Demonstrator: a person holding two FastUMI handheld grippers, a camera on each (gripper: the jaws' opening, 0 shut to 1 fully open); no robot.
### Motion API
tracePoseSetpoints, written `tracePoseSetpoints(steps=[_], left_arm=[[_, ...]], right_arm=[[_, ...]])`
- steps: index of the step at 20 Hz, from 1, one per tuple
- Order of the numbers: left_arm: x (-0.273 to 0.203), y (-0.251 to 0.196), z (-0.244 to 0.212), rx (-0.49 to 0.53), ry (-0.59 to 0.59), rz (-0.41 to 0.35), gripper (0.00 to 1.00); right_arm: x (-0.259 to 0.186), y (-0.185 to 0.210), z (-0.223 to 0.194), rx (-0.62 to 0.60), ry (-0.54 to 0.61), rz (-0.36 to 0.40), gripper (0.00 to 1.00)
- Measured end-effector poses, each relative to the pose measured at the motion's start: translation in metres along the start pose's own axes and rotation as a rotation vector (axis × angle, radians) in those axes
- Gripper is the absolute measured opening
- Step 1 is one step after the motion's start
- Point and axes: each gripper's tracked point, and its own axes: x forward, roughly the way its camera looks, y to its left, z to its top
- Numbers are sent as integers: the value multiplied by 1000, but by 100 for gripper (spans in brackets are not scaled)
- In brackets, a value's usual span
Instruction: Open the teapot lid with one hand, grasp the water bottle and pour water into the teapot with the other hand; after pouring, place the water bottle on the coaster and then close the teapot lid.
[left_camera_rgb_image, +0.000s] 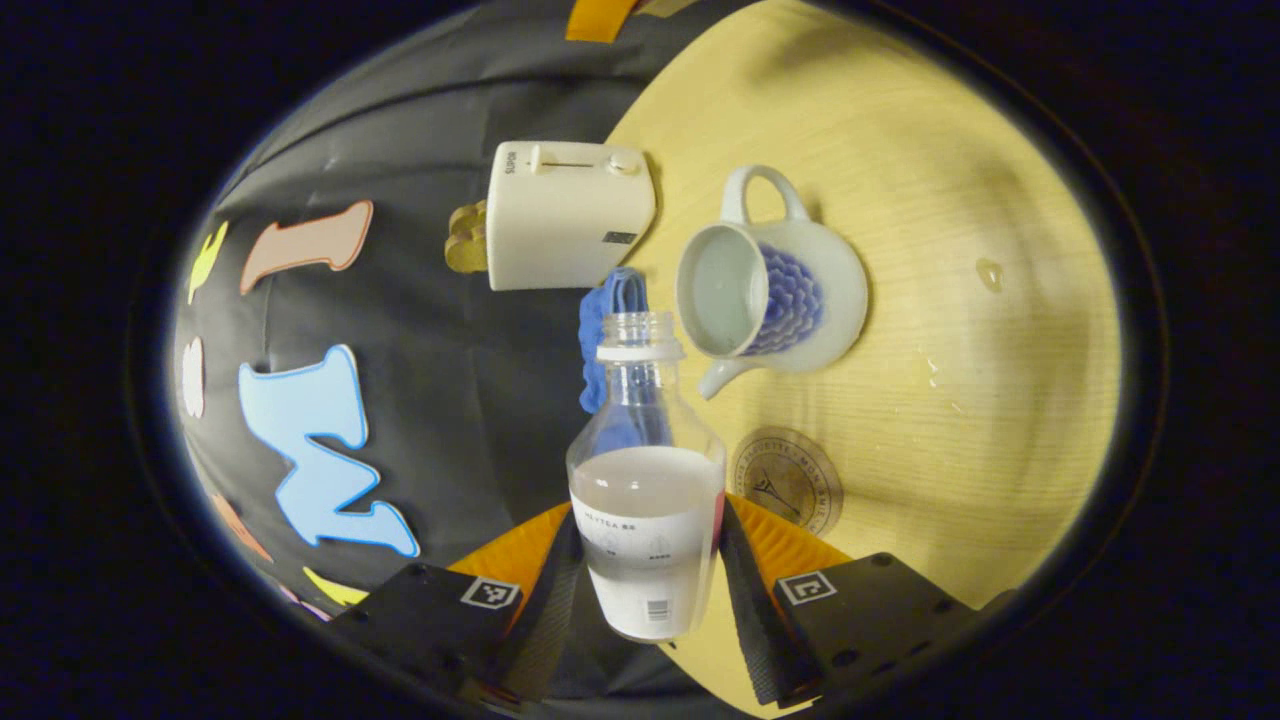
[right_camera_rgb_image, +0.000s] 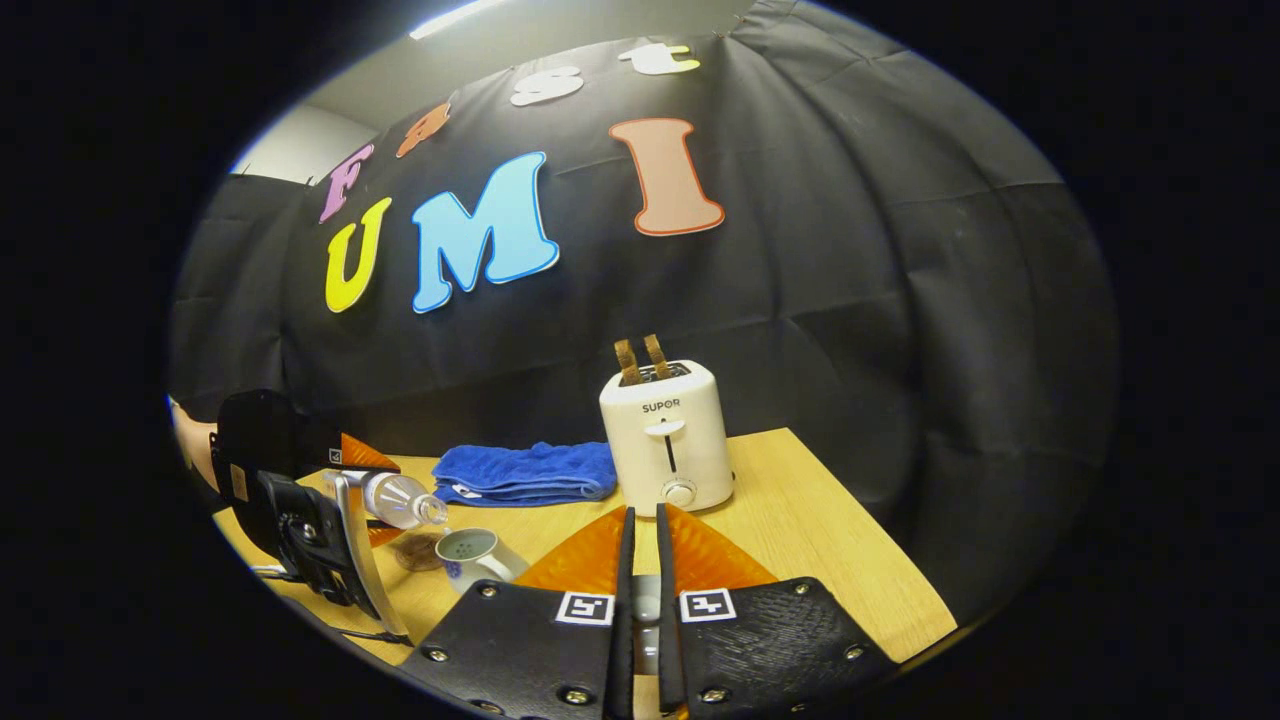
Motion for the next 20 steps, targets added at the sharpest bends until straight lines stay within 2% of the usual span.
tracePoseSetpoints(steps=[8, 20], left_arm=[[-5, 8, 3, 241, 54, 8, 84], [-10, 20, 9, 497, 120, 35, 84]], right_arm=[[0, 1, -3, -12, 7, 7, 10], [0, 6, -3, -32, 7, 19, 10]])
